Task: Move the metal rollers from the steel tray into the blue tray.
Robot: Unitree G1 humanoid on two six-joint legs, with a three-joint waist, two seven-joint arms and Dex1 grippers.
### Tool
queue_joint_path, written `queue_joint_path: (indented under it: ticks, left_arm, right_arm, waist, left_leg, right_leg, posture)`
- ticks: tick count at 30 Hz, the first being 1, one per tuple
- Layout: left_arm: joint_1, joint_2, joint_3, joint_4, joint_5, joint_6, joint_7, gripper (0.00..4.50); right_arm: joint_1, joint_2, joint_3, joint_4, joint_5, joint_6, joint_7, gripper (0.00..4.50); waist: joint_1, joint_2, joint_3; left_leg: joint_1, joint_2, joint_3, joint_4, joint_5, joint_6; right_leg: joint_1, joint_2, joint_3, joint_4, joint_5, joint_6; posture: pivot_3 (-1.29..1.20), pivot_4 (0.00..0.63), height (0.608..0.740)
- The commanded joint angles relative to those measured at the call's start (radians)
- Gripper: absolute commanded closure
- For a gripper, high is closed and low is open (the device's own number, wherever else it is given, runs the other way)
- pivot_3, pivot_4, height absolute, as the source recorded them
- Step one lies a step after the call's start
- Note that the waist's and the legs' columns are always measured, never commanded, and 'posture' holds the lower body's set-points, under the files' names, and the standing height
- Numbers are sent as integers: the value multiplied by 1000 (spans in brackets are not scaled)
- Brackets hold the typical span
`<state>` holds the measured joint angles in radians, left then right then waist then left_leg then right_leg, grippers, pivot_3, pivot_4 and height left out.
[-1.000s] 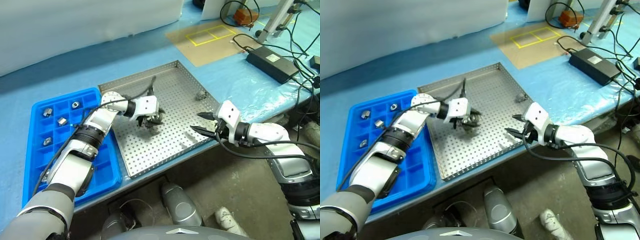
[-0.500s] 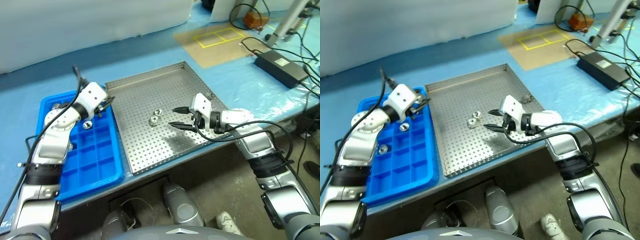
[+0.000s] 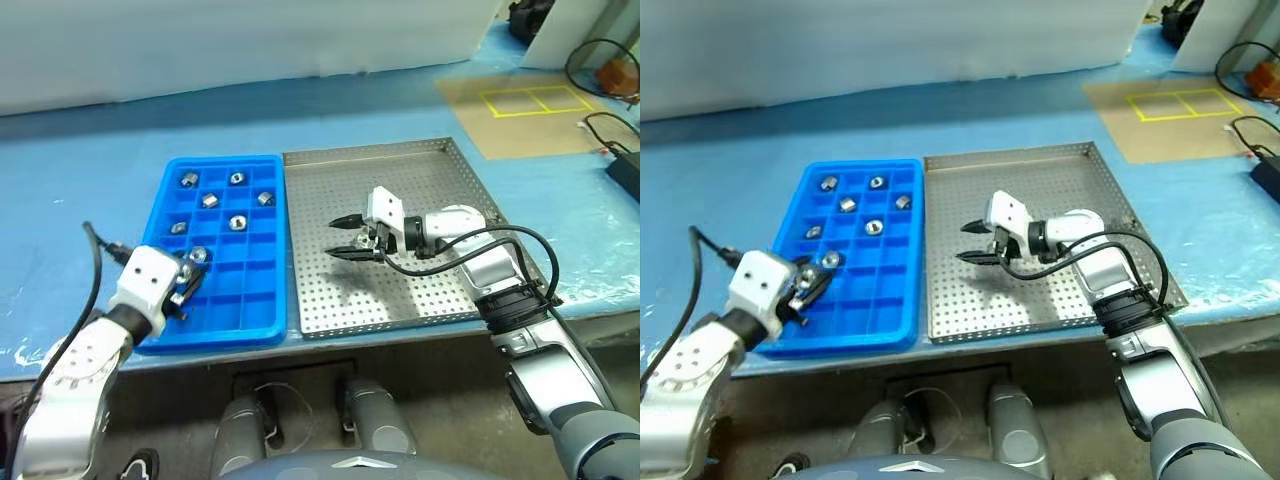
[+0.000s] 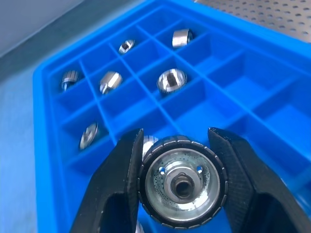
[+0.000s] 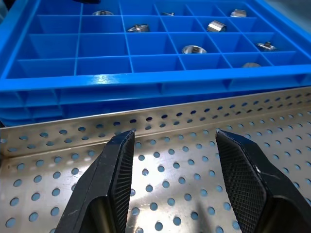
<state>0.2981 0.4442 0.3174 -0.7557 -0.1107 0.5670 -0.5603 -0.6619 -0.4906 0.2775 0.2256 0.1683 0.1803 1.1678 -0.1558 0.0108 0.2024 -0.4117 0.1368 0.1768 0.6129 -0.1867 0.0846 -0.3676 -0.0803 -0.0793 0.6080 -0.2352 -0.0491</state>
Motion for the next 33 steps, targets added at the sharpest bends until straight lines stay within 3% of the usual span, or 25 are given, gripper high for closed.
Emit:
queue_joint_path:
  ticks: [1,6,11,26,31,33]
  left_arm:
    - [54,-6,76,-104,-69,-1,-5,2336]
    - [114,-14,51,-117,-68,-31,22,2336]
    - [107,-24,-23,-96,-44,-43,66,2336]
    - [170,19,-63,28,-27,-90,70,2336]
    - [133,24,-69,54,-9,-107,101,1106]
    - [101,25,-78,34,-19,-92,107,1106]
  right_arm:
    - [-9,-6,-11,-9,2,-18,21,1809]
    - [-10,-2,-10,-17,2,-7,38,1809]
    - [-15,-1,-11,-23,4,1,52,1809]
    - [16,-29,-22,-106,39,72,93,1809]
    - [16,-24,-22,-102,35,67,86,1809]
    - [16,-23,-21,-99,33,62,84,1809]
  waist:
    - [24,0,0]
    - [66,0,0]
    - [87,0,0]
    - [88,1,-1]
    - [88,1,-1]
    - [88,1,-1]
  left_leg:
    - [1,0,0,0,0,-1]
    - [5,0,0,-2,2,-4]
    - [6,0,2,-5,2,-5]
    - [8,0,5,-15,5,-8]
    - [10,0,6,-15,5,-9]
    - [10,0,6,-15,5,-9]
  right_leg:
    - [1,0,0,0,0,0]
    - [1,3,6,1,-4,6]
    - [0,4,10,0,0,1]
    - [-4,6,12,-1,-1,-1]
    - [-2,6,13,-1,-1,-1]
    - [-3,6,13,-1,-1,-1]
  posture:
    - [-312,150,740]
    - [-296,150,740]
    - [-298,150,740]
    - [-321,150,740]
    - [-323,150,740]
    - [-323,150,740]
